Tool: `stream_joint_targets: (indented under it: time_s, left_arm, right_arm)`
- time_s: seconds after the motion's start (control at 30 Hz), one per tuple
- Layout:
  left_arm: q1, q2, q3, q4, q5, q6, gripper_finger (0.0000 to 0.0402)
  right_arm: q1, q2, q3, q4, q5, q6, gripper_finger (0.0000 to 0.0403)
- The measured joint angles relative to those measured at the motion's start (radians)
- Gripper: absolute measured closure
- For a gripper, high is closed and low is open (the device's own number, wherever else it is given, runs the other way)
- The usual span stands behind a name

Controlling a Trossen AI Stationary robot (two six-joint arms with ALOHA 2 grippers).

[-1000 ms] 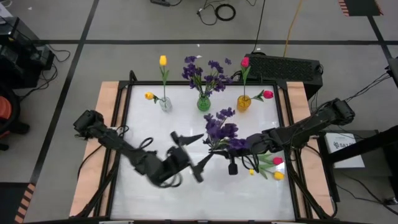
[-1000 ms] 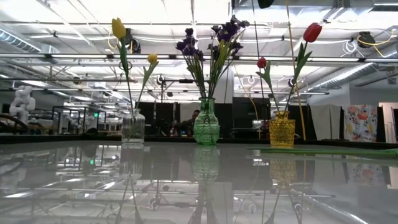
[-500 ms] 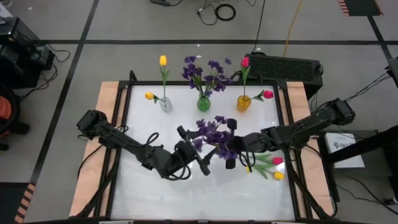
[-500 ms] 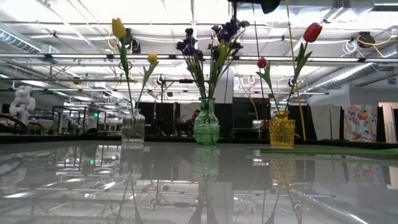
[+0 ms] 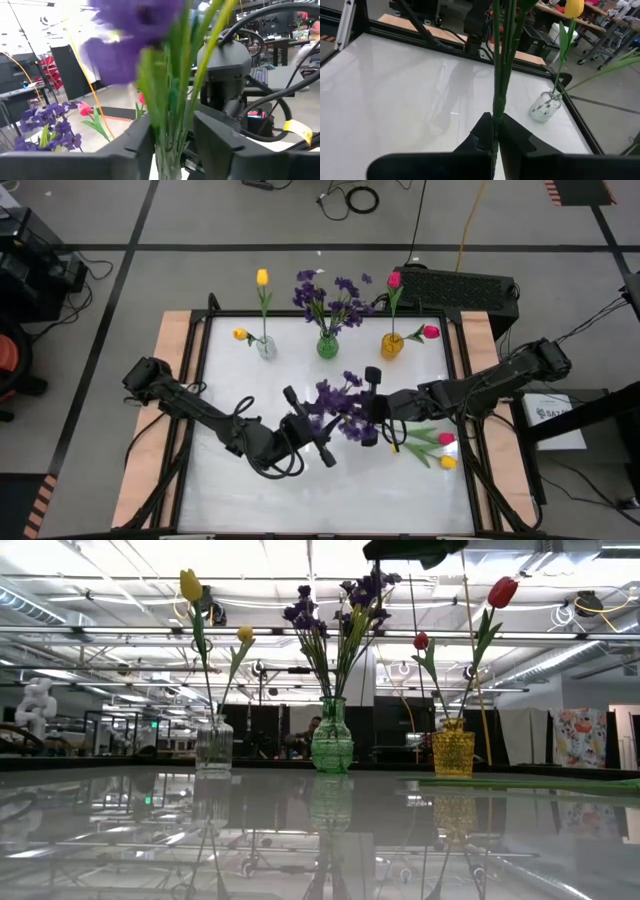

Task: Sort flowers into vase by color
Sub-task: Put the purple flowers into the green vase

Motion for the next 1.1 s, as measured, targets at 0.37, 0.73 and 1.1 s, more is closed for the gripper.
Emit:
stream_joint_targets:
  time_s: [0.37,0.73,1.1]
  left_arm:
    - [0.014,0.0,0.001,-0.023,-0.017,-0.032,0.0358]
    - [0.045,0.0,0.001,-0.032,-0.01,-0.025,0.0391]
    - [0.126,0.0,-0.004,0.011,-0.064,0.154,0.0392]
  right_arm:
    - [-0.004,0.0,0.0,-0.005,0.004,-0.011,0.04]
    - [-0.016,0.0,0.0,-0.018,0.028,-0.017,0.0386]
    - [0.014,-0.157,0.0,-0.331,0.231,0.203,0.0192]
